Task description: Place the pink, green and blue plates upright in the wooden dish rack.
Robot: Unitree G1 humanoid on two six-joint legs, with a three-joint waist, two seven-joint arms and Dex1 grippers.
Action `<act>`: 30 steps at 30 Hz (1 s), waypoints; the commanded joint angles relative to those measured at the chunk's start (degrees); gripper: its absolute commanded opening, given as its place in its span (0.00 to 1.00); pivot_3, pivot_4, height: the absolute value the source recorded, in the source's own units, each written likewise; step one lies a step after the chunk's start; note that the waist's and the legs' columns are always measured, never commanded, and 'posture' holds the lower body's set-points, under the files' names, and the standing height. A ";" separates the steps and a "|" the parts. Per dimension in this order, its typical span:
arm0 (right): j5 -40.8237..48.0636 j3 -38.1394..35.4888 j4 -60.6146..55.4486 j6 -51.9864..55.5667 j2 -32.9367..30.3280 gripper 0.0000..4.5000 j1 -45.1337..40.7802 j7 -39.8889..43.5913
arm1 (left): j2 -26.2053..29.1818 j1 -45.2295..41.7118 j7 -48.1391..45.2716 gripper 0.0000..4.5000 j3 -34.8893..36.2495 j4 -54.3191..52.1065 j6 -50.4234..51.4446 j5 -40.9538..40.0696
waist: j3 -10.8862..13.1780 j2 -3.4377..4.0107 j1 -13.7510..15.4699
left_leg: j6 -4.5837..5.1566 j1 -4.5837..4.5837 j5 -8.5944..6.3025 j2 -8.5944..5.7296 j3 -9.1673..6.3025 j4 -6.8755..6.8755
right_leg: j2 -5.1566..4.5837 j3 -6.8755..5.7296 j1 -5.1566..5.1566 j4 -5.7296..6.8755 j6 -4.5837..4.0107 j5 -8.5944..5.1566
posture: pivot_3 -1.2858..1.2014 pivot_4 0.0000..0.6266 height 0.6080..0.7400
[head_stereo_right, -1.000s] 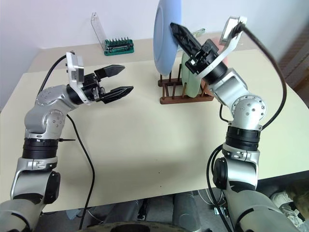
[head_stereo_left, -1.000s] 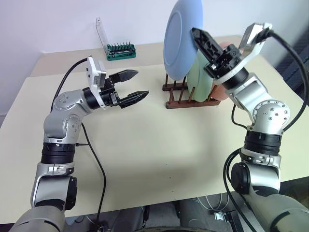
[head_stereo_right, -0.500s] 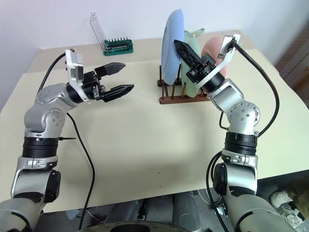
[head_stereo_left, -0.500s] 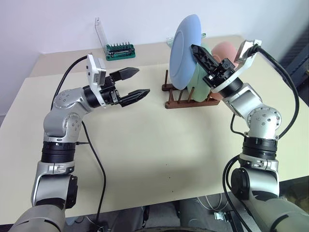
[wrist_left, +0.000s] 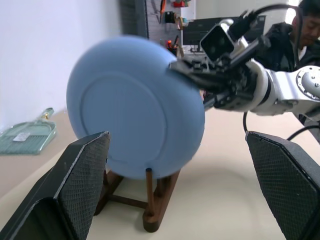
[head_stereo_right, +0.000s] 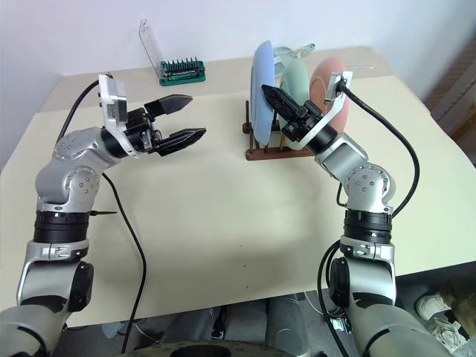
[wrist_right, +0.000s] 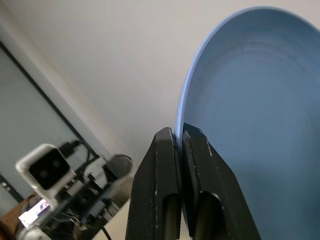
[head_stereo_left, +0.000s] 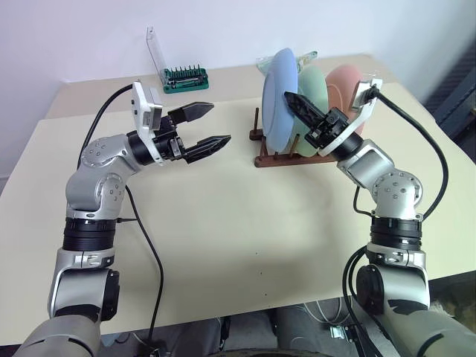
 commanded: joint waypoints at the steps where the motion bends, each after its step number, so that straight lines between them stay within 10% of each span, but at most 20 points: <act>1: -1.66 0.59 -0.32 -1.13 0.07 0.01 -0.01 1.63 | 0.70 -0.96 -0.05 1.00 0.65 -2.20 0.16 -0.68 | 0.00 0.00 0.00 | 0.00 0.00 0.00 0.00 0.00 0.00 | 0.00 0.00 0.00 0.00 0.00 0.00 | 0.52 0.24 1.00; 11: -4.30 -0.10 -0.80 -2.02 -0.17 0.99 -0.22 2.67 | 0.44 -0.39 0.15 1.00 0.44 -3.05 0.96 -0.81 | 0.00 0.00 0.00 | 0.00 0.00 0.00 0.00 0.00 0.00 | 0.00 0.00 0.01 0.00 0.00 0.00 | 0.52 0.24 1.00; 30: -11.54 -2.44 -14.58 -18.12 -1.90 0.99 4.14 4.13 | -0.62 -0.22 0.12 1.00 -0.68 -3.43 1.24 -1.15 | 0.00 0.00 0.15 | -0.01 0.01 0.00 0.00 0.00 0.00 | 0.00 0.00 0.01 0.00 0.00 0.00 | 0.52 0.24 1.00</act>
